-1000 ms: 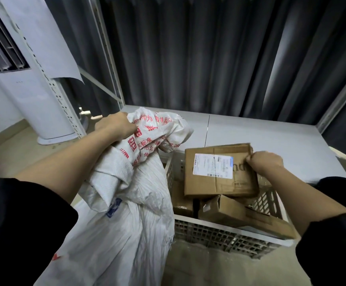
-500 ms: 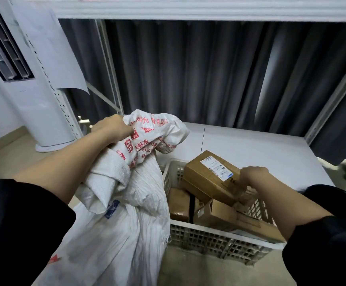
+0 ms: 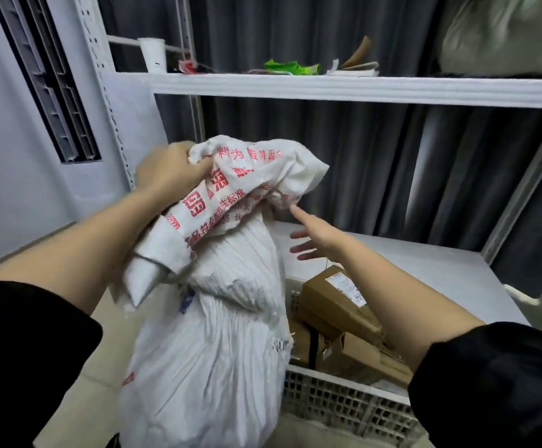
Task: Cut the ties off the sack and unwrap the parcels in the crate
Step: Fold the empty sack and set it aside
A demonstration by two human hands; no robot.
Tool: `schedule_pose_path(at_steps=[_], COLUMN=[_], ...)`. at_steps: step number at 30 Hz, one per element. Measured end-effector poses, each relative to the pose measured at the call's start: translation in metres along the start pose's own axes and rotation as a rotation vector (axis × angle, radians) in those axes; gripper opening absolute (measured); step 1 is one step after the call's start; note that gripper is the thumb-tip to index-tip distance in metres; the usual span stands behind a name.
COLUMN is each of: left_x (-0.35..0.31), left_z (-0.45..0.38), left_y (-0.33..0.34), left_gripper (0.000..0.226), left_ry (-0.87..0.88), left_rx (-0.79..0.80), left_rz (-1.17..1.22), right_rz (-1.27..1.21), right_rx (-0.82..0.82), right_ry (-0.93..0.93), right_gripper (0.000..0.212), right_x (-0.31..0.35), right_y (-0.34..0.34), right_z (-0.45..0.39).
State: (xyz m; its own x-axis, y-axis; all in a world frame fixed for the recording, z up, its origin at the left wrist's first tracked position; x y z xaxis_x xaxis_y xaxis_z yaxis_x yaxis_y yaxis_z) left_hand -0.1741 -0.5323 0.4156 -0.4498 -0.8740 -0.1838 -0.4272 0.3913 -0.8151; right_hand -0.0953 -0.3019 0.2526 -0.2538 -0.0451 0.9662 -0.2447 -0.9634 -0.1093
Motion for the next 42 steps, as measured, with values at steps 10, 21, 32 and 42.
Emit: schedule_pose_path(at_steps=[10, 21, 32, 42], left_x=[0.003, 0.084, 0.113, 0.102], left_z=[-0.012, -0.001, 0.192, 0.112], left_y=[-0.068, 0.024, 0.176, 0.146], left_gripper=[0.081, 0.049, 0.083, 0.023], left_ry=[0.361, -0.187, -0.506, -1.022], left_rx=[-0.251, 0.427, 1.533, 0.616], left_rz=[-0.023, 0.044, 0.355, 1.169], right_rz=[-0.464, -0.658, -0.762, -0.439], right_rx=[-0.204, -0.546, -0.437, -0.3], right_ry=[-0.348, -0.341, 0.064, -0.091], right_gripper=[0.101, 0.009, 0.028, 0.041], right_x=[0.07, 0.076, 0.022, 0.049], right_y=[-0.063, -0.097, -0.1, -0.095], right_z=[0.003, 0.032, 0.031, 0.027])
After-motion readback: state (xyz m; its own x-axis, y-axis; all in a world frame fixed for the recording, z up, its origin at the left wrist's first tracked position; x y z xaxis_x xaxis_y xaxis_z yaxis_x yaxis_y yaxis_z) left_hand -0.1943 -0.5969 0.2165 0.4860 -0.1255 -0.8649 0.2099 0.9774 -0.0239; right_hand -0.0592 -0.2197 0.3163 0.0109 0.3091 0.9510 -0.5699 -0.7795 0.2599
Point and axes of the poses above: each hand's wrist, its own z-axis away from the middle knuckle, its own y-axis out of the palm, x = y × z, the point moved 8 cm from there along -z, towards the middle knuckle, and after that the axes turned 10 degrees about -z, right-handed, at the moved point
